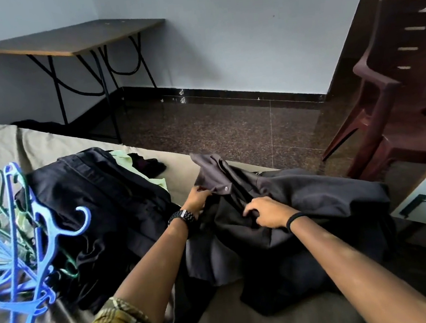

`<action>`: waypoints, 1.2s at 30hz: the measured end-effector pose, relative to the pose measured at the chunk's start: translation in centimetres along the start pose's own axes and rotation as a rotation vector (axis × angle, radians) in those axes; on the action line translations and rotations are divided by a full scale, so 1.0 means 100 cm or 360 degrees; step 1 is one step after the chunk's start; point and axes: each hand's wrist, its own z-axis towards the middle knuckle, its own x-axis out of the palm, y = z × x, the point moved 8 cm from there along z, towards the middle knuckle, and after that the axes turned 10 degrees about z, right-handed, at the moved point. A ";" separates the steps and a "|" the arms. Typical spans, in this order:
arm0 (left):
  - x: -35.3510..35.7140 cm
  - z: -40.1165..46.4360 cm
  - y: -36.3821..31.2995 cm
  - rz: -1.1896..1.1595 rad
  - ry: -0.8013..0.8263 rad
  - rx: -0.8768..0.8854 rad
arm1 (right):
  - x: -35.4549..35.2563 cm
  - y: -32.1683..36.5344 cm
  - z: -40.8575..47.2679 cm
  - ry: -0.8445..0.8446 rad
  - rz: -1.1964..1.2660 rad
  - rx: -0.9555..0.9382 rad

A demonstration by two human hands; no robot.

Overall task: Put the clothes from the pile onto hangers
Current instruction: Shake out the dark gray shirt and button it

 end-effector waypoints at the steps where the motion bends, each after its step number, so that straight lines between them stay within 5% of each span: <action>1: 0.003 -0.002 0.001 0.0003 0.0056 -0.0007 | 0.001 -0.006 0.000 0.0005 0.0018 0.0102; 4: 0.011 -0.005 0.008 -0.0106 0.0147 -0.0034 | 0.009 -0.019 -0.004 0.0278 -0.0142 0.0348; 8: 0.007 -0.009 -0.003 -0.0419 -0.0073 0.0063 | 0.017 -0.025 -0.014 0.0644 0.0061 0.0507; 10: 0.003 -0.007 -0.004 -0.0440 -0.0160 0.0084 | -0.003 -0.017 -0.002 0.0345 0.0283 0.0258; 13: -0.008 0.001 0.008 -0.0290 -0.0321 0.0009 | -0.060 -0.014 0.001 -0.0655 0.0550 -0.0098; 15: -0.014 0.004 0.016 -0.0244 -0.0342 -0.0075 | -0.072 -0.019 0.000 -0.0876 0.0447 -0.0137; 18: -0.021 0.014 0.024 0.0104 -0.0223 -0.0205 | -0.048 -0.034 0.014 -0.0495 0.0200 0.0051; 21: -0.044 0.003 0.004 0.0284 -0.0521 -0.0167 | -0.020 -0.046 0.017 -0.0133 -0.0013 0.0215; 24: -0.076 -0.012 -0.036 0.0168 -0.1107 0.0188 | -0.013 -0.038 0.010 0.0033 -0.0093 0.0266; 26: -0.073 -0.018 -0.073 0.0520 -0.1309 0.0574 | -0.011 -0.033 0.003 0.0150 -0.0034 0.0333; 28: -0.038 -0.008 -0.107 0.0945 -0.1070 0.0957 | -0.008 -0.035 -0.002 0.0248 -0.0024 0.0414; 30: 0.010 0.005 -0.122 0.1261 -0.0539 0.1097 | -0.006 -0.034 -0.006 0.0311 -0.0028 0.0447; 36: 0.076 0.027 -0.068 0.2069 0.0643 0.0482 | -0.016 -0.036 -0.011 0.0051 0.0223 0.0323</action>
